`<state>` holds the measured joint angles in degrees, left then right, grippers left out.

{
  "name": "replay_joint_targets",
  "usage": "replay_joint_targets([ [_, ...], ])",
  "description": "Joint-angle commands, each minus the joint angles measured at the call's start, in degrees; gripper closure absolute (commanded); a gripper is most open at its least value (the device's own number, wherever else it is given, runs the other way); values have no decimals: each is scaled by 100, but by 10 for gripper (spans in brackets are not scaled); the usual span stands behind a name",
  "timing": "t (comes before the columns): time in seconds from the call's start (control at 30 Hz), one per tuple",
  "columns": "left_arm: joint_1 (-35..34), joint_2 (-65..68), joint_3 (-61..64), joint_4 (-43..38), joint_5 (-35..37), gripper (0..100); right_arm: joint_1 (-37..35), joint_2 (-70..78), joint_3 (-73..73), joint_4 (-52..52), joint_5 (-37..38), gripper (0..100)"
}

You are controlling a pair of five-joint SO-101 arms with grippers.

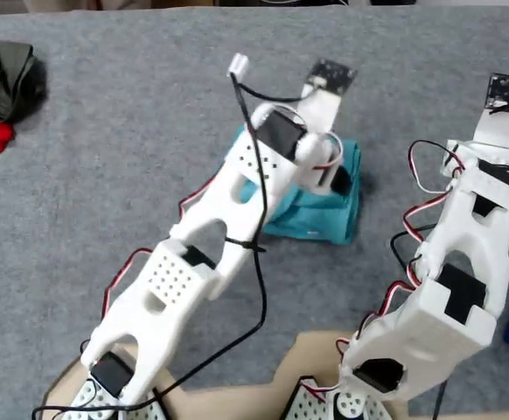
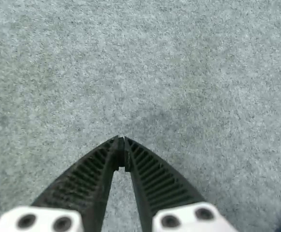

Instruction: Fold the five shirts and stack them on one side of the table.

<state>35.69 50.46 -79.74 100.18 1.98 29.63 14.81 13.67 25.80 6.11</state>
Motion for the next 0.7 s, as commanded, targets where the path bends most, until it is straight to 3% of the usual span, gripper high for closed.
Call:
replay_joint_targets([
  [0.0,-404,-585,-185,-62,35,681,-75,-22,-312,-9,62,990],
  [0.23,-1609,321,325,-1837,53,694,-233,-13,-303,-9,62,990],
  [0.4,-1582,1121,360,-2013,44,805,-259,-13,-295,0,62,990],
  [0.67,-1916,1868,0,-2840,-70,865,-259,-13,-295,0,70,990],
])
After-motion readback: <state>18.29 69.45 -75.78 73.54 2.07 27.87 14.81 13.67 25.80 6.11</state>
